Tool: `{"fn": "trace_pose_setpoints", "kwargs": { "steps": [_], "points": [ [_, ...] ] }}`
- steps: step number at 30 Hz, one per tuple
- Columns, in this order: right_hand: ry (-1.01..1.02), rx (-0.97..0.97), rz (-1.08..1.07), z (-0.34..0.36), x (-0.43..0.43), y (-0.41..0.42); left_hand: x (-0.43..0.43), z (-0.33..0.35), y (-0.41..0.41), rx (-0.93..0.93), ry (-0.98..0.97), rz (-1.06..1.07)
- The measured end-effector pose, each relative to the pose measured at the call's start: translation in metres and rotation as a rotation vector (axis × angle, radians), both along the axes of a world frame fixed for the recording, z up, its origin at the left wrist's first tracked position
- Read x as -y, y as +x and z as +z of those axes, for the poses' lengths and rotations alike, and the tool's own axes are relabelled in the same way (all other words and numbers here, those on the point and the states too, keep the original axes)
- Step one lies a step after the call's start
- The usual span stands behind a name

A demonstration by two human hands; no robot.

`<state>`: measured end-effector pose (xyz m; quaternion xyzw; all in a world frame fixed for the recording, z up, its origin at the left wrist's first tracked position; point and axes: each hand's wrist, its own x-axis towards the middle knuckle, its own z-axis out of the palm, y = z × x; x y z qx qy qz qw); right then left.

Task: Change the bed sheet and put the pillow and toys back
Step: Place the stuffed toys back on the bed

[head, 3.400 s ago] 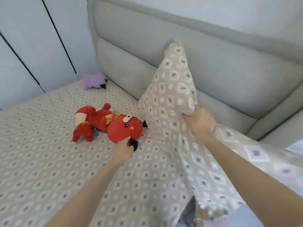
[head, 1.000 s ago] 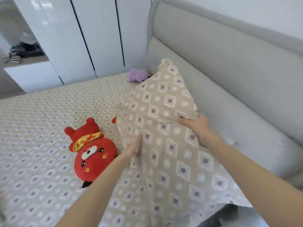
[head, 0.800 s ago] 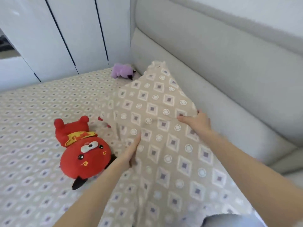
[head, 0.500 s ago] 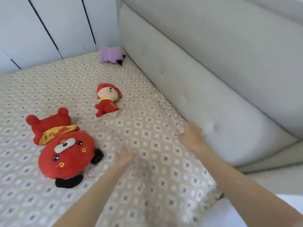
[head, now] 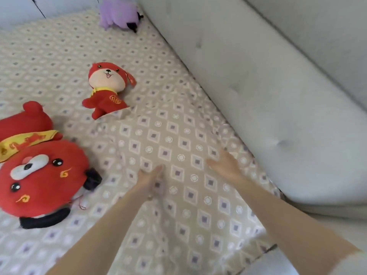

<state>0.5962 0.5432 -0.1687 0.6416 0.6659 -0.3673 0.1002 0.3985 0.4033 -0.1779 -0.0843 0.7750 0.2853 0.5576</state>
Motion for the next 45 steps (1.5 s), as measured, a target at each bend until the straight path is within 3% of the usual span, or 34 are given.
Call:
{"fn": "trace_pose_setpoints", "kwargs": {
  "steps": [4,8,13,15,18,21,23,25,30,33,35,38,40,42,45],
  "points": [
    [-0.032,-0.034,-0.119,-0.039,-0.007,0.010,-0.007,-0.033,-0.008,-0.039,-0.027,0.015],
    [0.161,0.022,-0.138,-0.058,0.000,0.005,-0.008,-0.048,-0.017,-0.071,0.014,0.024],
    [0.381,-0.177,-0.222,-0.023,0.002,0.002,-0.010,-0.023,-0.025,-0.116,0.094,0.037],
    [0.490,-0.138,-0.223,-0.005,-0.004,0.006,-0.014,-0.009,-0.023,-0.141,0.140,0.023],
    [0.431,-0.063,-0.224,0.018,-0.029,0.015,-0.026,0.016,-0.017,-0.139,0.163,-0.052],
    [0.316,0.235,-0.162,0.021,-0.050,0.024,-0.045,0.027,-0.013,0.004,0.080,-0.114],
    [0.352,0.304,-0.114,0.020,-0.051,0.024,-0.057,0.026,-0.012,-0.088,-0.009,-0.254],
    [0.459,0.248,-0.002,0.020,-0.045,0.018,-0.068,0.027,-0.014,-0.313,0.004,-0.403],
    [0.623,0.154,0.115,0.009,-0.027,-0.005,-0.108,0.023,-0.015,-0.885,0.272,-0.948],
    [0.672,0.142,0.080,-0.018,-0.020,-0.010,-0.146,0.001,-0.001,-1.117,0.437,-1.177],
    [0.619,0.170,0.027,-0.039,-0.010,-0.003,-0.165,-0.021,0.009,-1.145,0.462,-1.341],
    [0.340,0.281,0.085,-0.079,0.014,0.020,-0.168,-0.063,0.013,-0.997,0.237,-1.624],
    [0.310,0.302,0.122,-0.095,0.022,0.034,-0.162,-0.081,0.020,-1.005,0.188,-1.640],
    [0.404,0.256,0.040,-0.093,0.023,0.039,-0.160,-0.083,0.029,-1.120,0.285,-1.543],
    [0.373,0.302,0.098,-0.091,0.033,0.047,-0.163,-0.078,0.030,-1.045,0.280,-1.600]
  ]
}}
